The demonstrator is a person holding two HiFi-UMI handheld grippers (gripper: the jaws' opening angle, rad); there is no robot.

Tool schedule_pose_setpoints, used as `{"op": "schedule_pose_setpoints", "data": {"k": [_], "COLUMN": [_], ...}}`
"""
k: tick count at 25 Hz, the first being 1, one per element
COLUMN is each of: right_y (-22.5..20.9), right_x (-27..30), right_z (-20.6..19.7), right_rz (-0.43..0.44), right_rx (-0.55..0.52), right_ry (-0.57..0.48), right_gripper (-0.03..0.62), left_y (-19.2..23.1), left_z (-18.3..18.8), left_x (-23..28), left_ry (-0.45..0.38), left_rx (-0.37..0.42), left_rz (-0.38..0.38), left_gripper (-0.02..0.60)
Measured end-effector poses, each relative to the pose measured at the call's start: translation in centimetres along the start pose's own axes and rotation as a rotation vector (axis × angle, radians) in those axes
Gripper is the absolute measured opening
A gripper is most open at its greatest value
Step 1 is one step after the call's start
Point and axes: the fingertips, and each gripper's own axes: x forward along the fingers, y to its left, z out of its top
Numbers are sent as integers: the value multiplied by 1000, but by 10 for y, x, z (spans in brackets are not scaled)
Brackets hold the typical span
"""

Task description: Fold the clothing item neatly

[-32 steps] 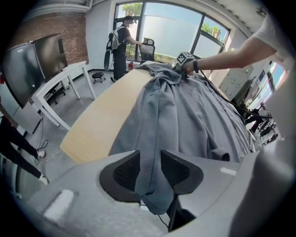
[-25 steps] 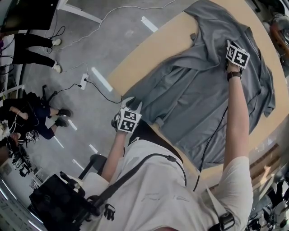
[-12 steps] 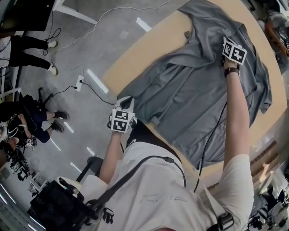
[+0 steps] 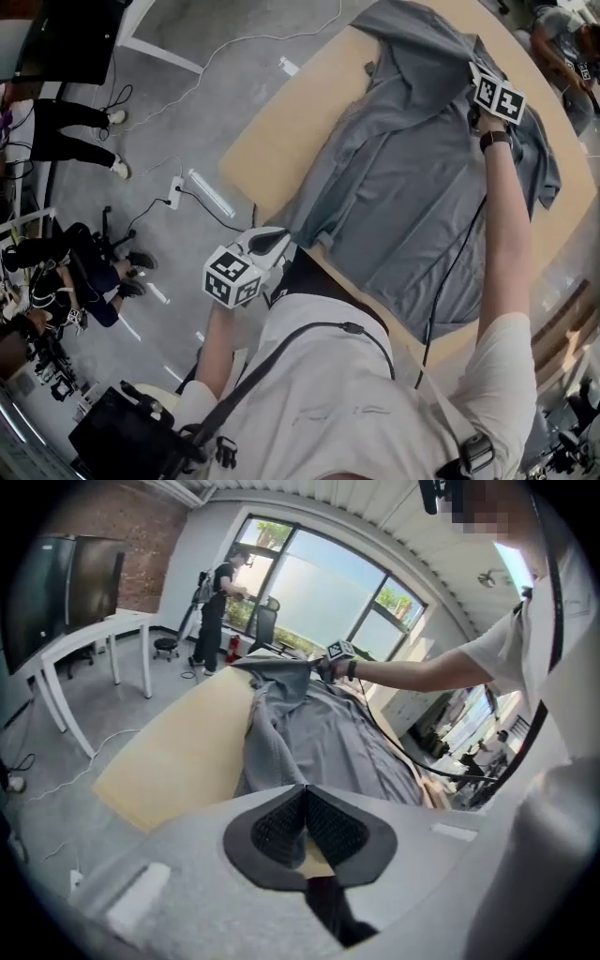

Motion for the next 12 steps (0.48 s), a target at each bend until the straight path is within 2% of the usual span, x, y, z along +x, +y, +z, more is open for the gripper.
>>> {"op": "schedule_pose_setpoints", "data": {"k": [3,7,9,12], "right_y": [-6,-24,-37,-53], "right_x": [3,3,2,7], "right_z": [10,26,31,21], "right_rz": [-20,-37,-60,-103], "right_rx": [12,6,24,20], "right_ry": [-18,-35,-47,-20], "right_gripper": [18,18,18,18], "left_y": [-21,-50,-57,-69], "left_z": [-1,-9,-17,-42], "left_x": [-10,-24,-25,-4], "left_ry": [27,1,0,60], "left_rx": [30,-29,-57,-72], "left_rz": [-106,-231,-268,-299], "left_gripper": [6,6,6,8]}}
